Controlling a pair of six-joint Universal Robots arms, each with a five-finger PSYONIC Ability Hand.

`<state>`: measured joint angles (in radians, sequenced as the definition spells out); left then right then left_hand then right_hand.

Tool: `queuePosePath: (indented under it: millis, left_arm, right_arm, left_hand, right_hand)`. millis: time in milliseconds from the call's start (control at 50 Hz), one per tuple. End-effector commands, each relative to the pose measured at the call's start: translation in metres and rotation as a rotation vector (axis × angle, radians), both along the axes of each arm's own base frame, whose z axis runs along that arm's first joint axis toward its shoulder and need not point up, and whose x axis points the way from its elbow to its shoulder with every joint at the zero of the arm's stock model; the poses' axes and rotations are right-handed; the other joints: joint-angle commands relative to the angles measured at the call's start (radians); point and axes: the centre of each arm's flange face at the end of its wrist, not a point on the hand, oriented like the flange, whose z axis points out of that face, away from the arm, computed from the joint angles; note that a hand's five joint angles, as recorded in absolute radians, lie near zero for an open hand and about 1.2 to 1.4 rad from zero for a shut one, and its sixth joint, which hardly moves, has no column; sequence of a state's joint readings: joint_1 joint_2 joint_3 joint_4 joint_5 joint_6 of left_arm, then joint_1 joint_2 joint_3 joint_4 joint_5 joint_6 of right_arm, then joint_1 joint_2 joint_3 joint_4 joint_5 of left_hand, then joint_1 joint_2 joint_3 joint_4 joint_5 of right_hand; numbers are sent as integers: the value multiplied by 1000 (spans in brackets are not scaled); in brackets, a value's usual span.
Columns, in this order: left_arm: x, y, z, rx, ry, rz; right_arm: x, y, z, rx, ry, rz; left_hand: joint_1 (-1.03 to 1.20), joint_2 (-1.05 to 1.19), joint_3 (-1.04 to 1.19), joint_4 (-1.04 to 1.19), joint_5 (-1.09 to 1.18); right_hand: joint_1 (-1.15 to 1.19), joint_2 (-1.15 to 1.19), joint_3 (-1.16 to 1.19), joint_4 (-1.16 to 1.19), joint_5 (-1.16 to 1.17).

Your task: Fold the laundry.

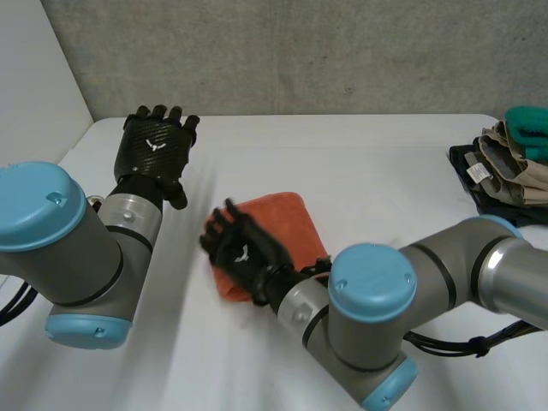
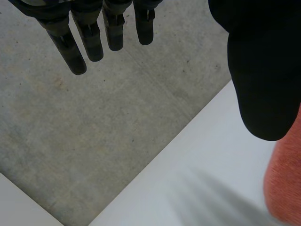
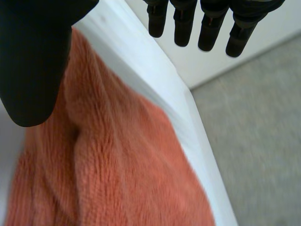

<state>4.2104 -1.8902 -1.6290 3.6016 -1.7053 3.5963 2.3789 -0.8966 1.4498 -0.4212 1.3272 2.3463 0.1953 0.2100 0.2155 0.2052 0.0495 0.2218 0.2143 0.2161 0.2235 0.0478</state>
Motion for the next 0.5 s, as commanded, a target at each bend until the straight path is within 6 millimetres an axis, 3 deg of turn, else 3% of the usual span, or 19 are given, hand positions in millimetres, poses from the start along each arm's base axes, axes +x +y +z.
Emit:
queuePosePath:
  millis: [20, 100, 140, 240, 320, 360, 500]
  left_arm:
    - [-9, 4, 5, 6, 61, -35]
    - [-25, 17, 12, 18, 115, -97]
    - [-35, 28, 11, 53, 113, -136]
    - [-49, 42, -5, 178, 60, -179]
    - [-54, 42, -36, 331, 14, -171]
    - [-53, 41, -53, 426, -5, -152]
    - [-39, 30, -77, 629, -41, -65]
  right_arm:
    - [-33, -57, 66, 225, -306, -333]
    - [-49, -67, 95, 372, -392, -334]
    - [-49, -70, 93, 431, -384, -334]
    - [-47, -84, 64, 593, -293, -411]
    - [-47, -97, 40, 676, -207, -474]
    - [-45, -101, 31, 703, -179, -489]
    - [-46, -112, 6, 764, -56, -556]
  left_hand:
    - [-21, -35, -41, -31, -50]
    - [-21, -35, -41, -31, -50]
    - [-21, -35, -41, -31, -50]
    - [-21, -35, -41, -31, -50]
    - [-21, -35, -41, -31, -50]
    - [-14, -29, -34, -24, -43]
    - [21, 6, 1, 11, -8]
  right_hand:
    - [-47, -40, -42, -49, -48]
    - [-47, -40, -42, -49, -48]
    - [-47, -40, -42, -49, -48]
    - [-47, -40, -42, -49, -48]
    - [-47, -40, -42, -49, -48]
    - [-47, -40, -42, -49, -48]
    - [-28, -21, -23, -30, -29]
